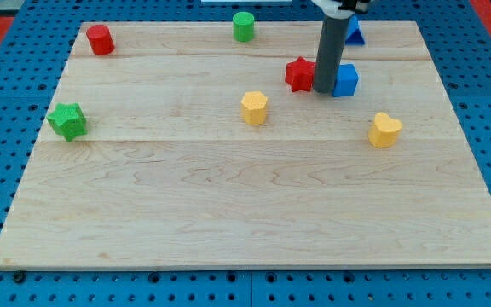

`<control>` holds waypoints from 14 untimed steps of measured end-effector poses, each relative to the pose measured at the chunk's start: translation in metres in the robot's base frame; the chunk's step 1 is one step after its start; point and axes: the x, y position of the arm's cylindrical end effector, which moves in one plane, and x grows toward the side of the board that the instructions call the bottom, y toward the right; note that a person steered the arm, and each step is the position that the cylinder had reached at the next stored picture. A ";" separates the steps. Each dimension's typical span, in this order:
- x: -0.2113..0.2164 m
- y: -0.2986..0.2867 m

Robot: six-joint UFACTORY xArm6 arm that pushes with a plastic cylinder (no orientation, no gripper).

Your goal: Move the blue cube to the bottom center

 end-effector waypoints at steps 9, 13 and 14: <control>0.042 0.051; 0.129 -0.039; 0.153 -0.008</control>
